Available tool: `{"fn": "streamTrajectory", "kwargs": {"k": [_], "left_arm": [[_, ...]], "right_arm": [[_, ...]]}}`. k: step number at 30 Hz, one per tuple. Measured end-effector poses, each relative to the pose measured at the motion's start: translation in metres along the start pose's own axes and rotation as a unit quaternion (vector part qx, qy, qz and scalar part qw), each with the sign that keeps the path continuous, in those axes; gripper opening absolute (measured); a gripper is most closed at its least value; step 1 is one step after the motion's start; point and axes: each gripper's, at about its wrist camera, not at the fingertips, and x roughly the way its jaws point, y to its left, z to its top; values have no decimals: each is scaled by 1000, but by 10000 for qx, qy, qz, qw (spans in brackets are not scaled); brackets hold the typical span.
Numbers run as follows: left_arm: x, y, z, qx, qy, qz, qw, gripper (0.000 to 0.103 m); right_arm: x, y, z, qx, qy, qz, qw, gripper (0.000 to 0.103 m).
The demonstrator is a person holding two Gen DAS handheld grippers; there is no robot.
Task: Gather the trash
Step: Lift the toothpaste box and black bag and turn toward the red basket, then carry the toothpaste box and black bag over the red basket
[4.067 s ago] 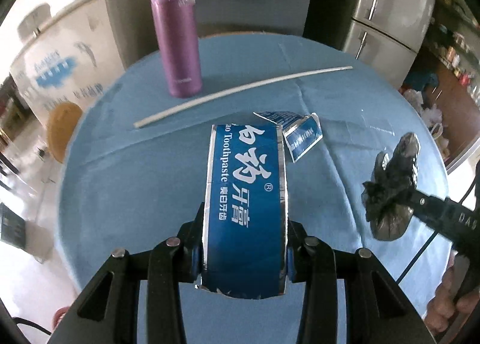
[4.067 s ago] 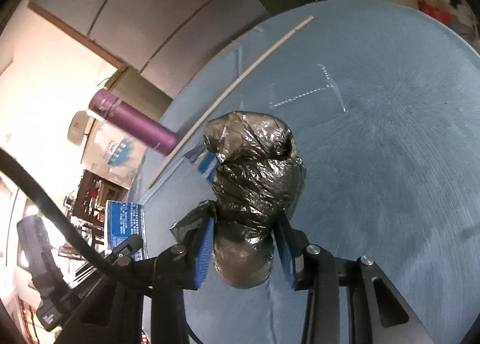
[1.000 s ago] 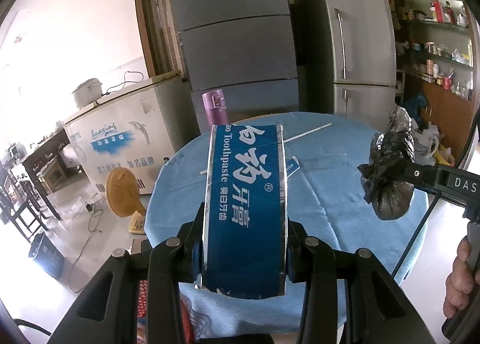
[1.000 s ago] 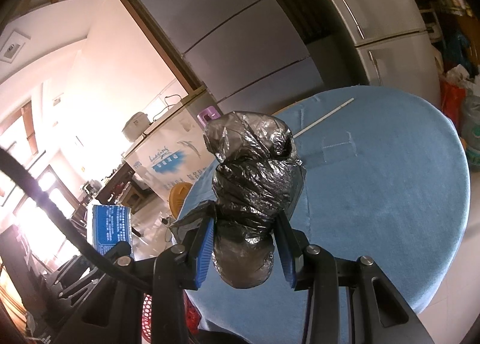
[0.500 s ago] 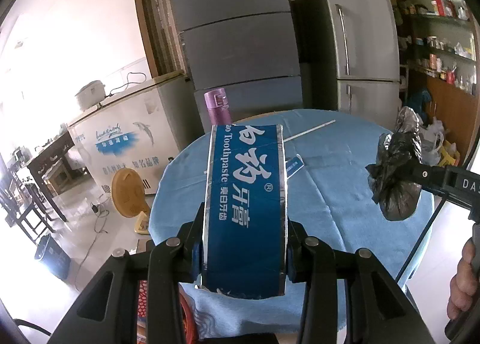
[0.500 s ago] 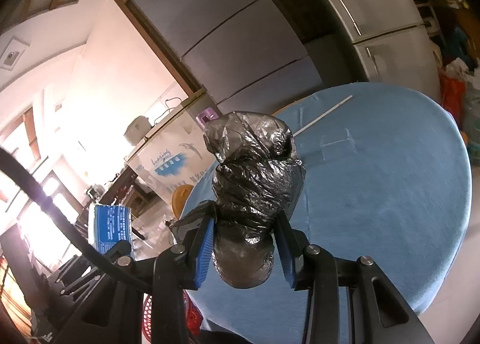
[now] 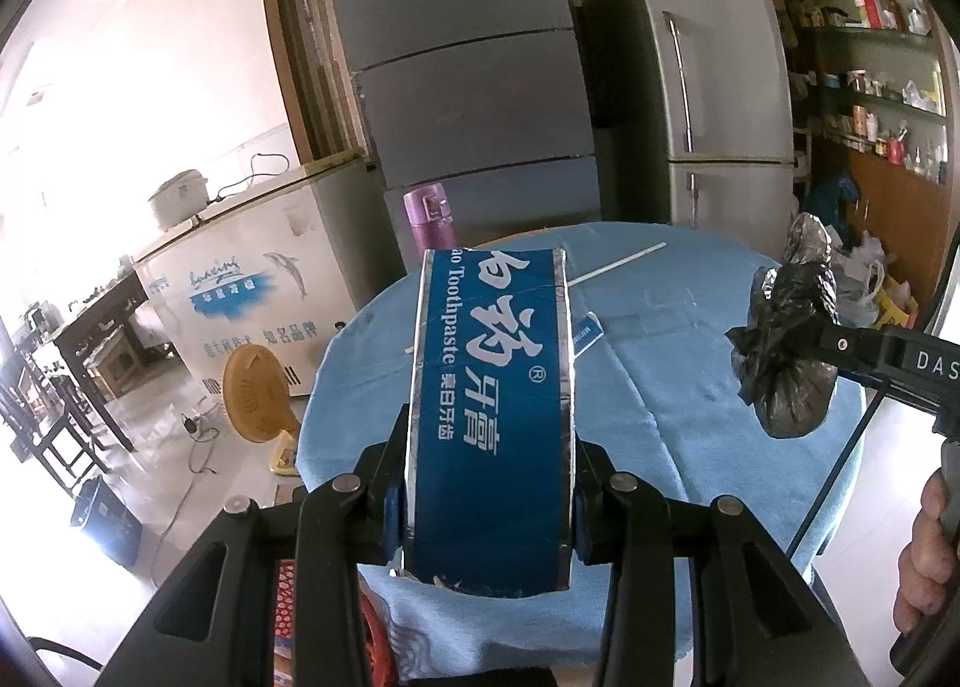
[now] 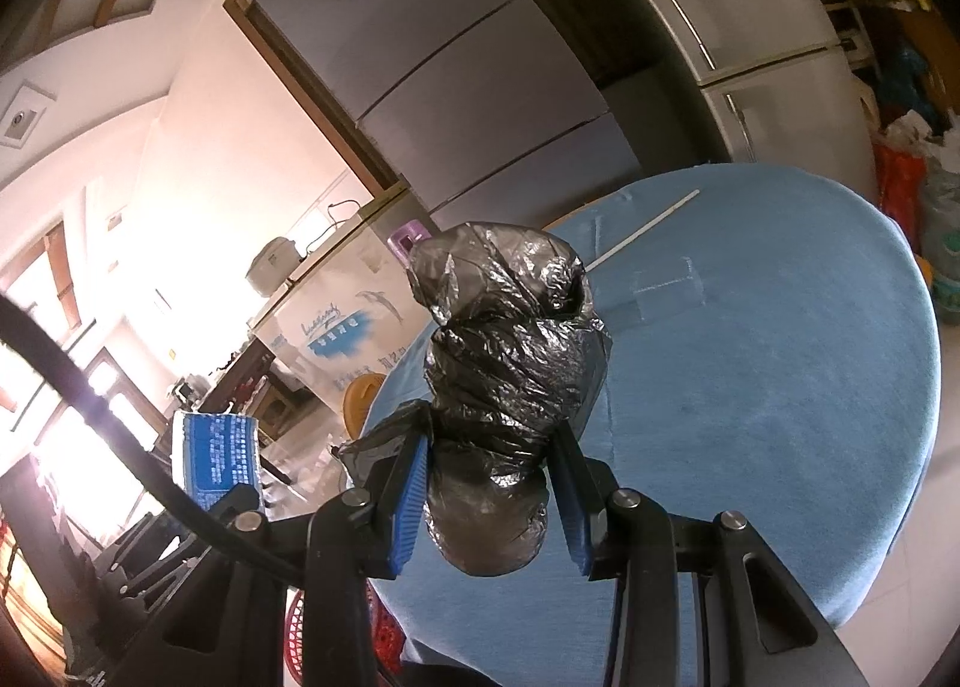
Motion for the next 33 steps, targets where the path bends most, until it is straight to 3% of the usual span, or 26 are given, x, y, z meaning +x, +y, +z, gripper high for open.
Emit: {"fn": "streamTrajectory", "kwargs": {"k": [33], "left_arm": [[-6,73,-17,-771,-121,333,9964,43]], "right_arm": [[49,61,0,-775,466,267,9955,41]]}}
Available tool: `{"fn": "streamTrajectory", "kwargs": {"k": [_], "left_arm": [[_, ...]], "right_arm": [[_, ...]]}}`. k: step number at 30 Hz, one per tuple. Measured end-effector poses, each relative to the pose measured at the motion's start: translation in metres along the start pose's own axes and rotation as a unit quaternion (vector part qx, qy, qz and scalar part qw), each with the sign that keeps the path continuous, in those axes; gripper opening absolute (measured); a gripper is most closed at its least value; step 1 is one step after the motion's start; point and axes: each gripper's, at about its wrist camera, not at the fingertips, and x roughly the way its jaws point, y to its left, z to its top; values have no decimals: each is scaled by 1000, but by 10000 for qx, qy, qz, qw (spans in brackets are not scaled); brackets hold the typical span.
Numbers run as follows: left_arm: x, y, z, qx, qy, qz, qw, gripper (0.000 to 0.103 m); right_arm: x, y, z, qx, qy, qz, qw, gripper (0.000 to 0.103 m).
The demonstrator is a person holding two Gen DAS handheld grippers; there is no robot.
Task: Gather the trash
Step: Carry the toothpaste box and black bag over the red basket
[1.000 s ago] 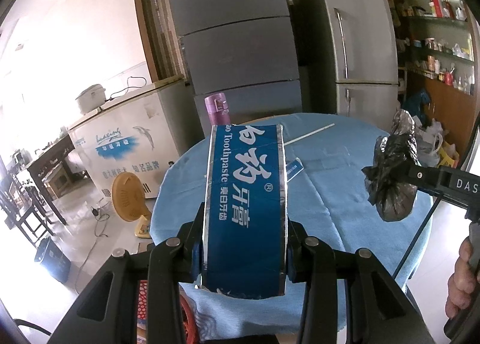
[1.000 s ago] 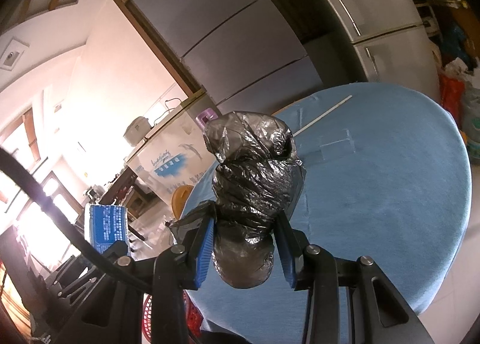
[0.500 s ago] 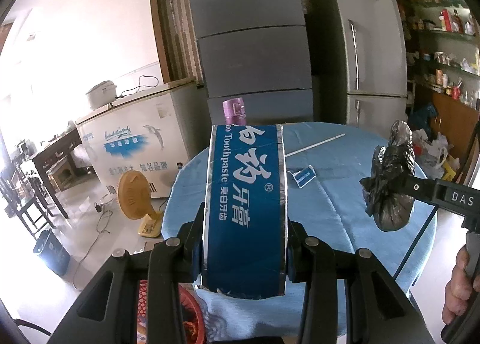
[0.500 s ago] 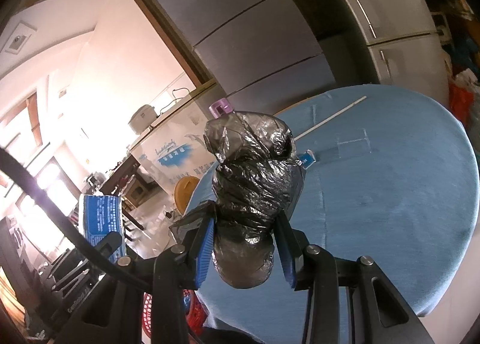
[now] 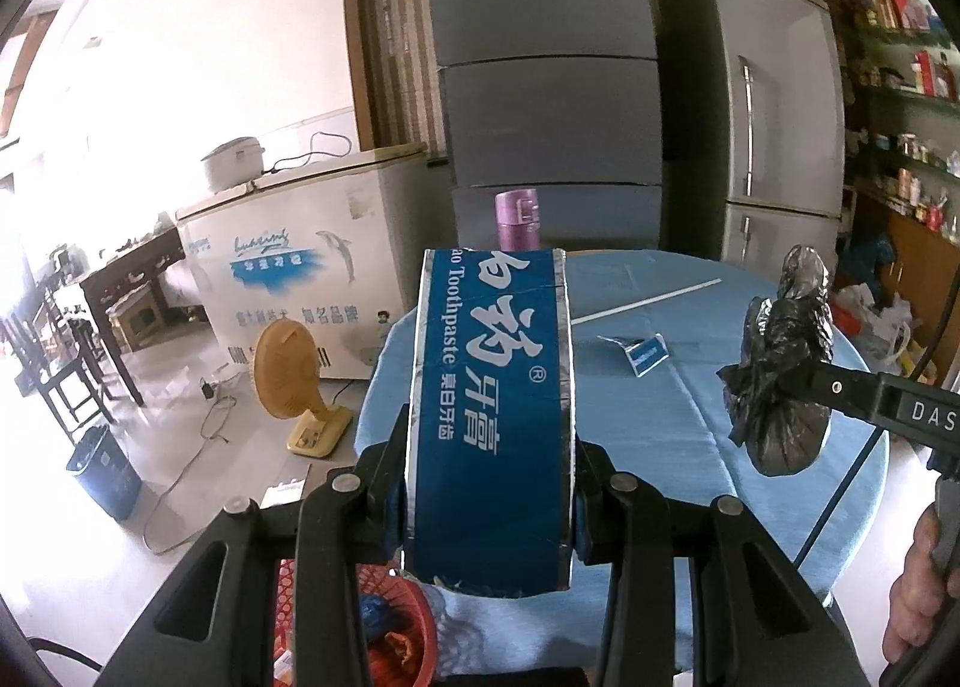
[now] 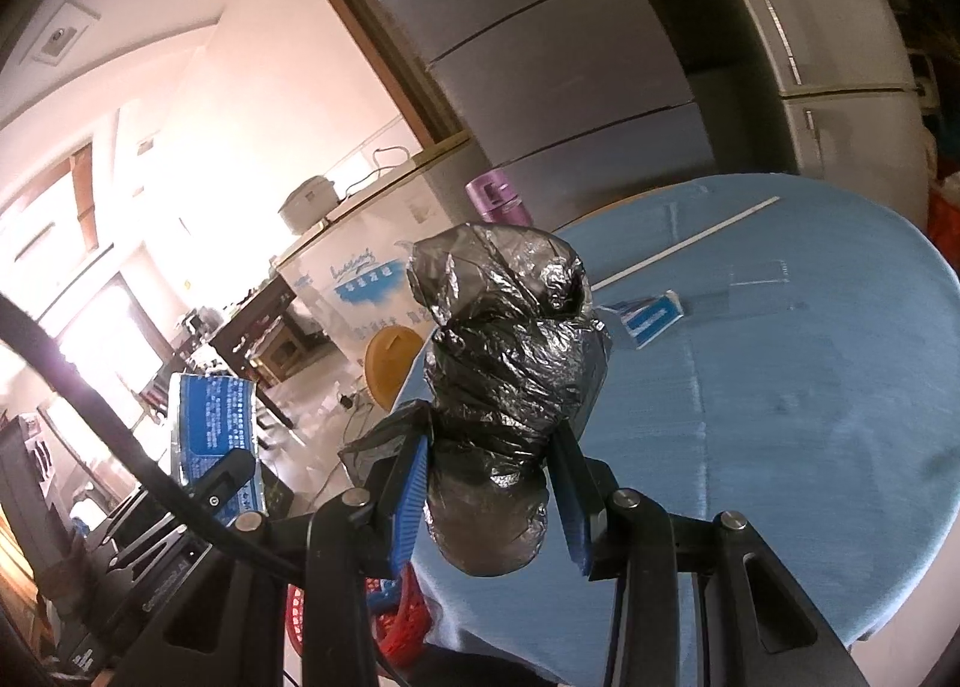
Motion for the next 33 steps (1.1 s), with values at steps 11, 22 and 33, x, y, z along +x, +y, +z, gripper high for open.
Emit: {"fn": "streamTrajectory", "kwargs": {"k": [11,22,33], "left_arm": [[2,41,-10,-343,81,214,9991,43],[1,76,-21,-580,182,554,9966,43],[3,99,-29,-721,274,807,9937,43]], "right_arm": [[27,38,-6,-333,253,146,9990,41],[53,76,-19,-656,550,440,9954,41],[64,98,-26,-848,672,651,9920,41]]}}
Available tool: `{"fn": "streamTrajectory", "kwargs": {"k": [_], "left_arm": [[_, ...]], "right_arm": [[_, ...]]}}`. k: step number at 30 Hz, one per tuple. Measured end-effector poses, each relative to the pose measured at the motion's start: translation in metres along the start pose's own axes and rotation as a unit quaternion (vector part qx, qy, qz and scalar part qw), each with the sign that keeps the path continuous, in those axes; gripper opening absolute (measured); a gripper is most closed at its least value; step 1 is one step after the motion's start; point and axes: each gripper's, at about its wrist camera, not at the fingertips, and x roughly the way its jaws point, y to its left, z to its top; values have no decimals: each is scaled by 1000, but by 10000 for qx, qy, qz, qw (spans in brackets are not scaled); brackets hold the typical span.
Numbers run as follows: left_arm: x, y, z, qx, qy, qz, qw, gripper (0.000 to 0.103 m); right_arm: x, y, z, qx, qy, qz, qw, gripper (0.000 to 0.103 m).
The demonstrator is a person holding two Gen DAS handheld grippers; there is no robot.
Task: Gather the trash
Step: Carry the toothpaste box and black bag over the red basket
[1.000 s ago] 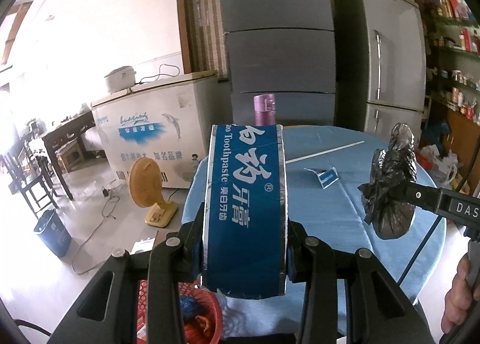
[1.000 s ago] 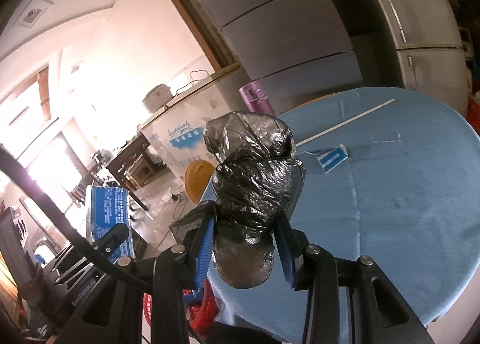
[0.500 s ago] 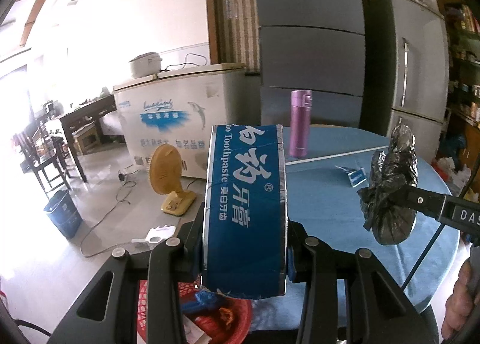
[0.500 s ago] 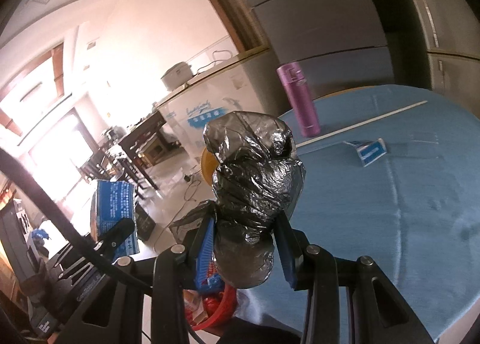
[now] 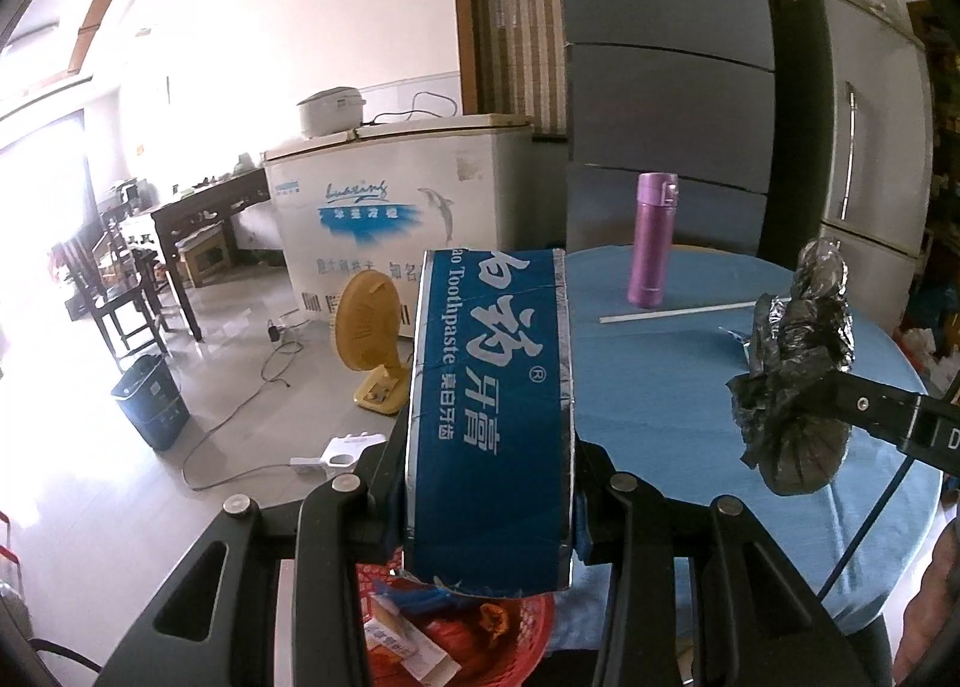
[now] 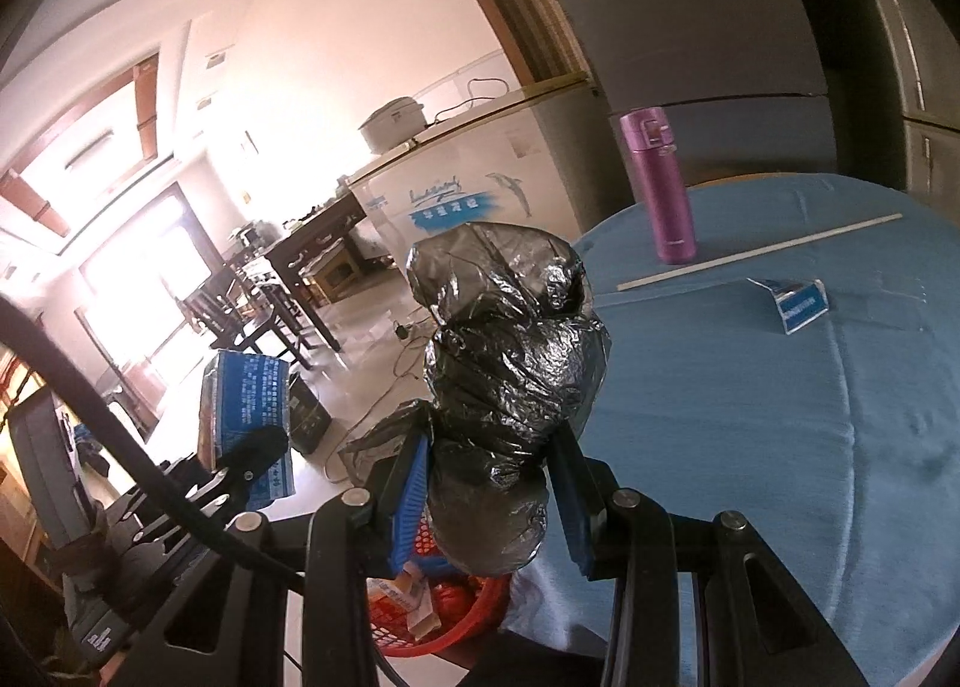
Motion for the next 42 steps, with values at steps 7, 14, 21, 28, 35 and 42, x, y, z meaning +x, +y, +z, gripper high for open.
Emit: {"fn": "streamTrajectory", "kwargs": {"k": [7,14,21,28,35,42], "left_arm": [[3,14,-4,-101,61,168,9998,43],[3,25,-6,-160,70,271,9995,43],[3,32,-8,-193,94,330,9992,43],[6,38,-9,-244,125,383,9989,43],[10,46,-13,-310,188,460,9983,43],[14,54,-17,-375,257,492,9978,43]], "right_arm": [[9,14,0,-151,90,148,9997,41],[18,24,-1,-271,175,245,9992,41],[27,38,-3,-403,288,343,9982,41],[36,50,-7,-567,381,398,9969,41],[46,57,-11,-632,494,430,9959,41],[58,63,-8,-716,591,452,9947,41]]}}
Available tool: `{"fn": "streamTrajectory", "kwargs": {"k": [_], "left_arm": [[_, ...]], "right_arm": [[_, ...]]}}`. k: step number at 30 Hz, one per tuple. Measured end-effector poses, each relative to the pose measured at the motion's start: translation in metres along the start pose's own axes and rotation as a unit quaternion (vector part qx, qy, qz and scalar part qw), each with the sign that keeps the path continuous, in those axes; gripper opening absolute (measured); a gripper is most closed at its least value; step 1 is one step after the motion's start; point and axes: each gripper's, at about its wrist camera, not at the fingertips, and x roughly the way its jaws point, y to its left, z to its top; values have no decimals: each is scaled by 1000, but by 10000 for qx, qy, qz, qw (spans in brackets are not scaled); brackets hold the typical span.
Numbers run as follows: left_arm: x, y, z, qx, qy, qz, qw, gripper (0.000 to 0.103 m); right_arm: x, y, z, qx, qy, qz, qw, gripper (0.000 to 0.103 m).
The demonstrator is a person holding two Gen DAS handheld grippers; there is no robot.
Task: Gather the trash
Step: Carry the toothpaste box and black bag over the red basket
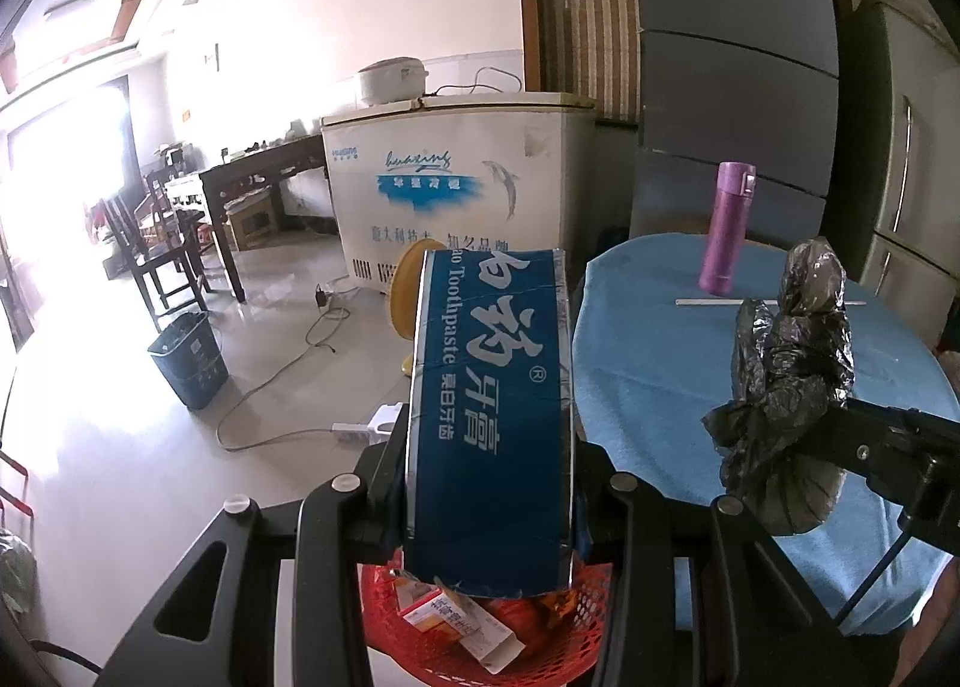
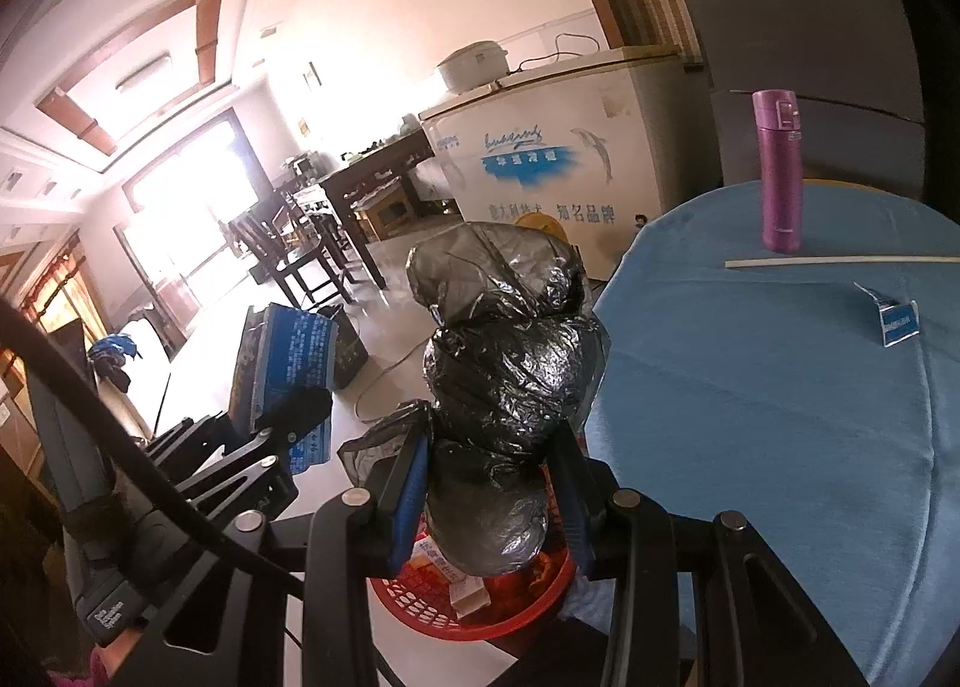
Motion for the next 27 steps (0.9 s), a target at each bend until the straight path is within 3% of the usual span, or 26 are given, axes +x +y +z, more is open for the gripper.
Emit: {"fn": "streamTrajectory", "kwargs": {"k": [27], "left_arm": [[27,8,-9,-161,331,127,9992,43]], "right_arm": [[51,5,11,-199,482,-39,9986,41]]}}
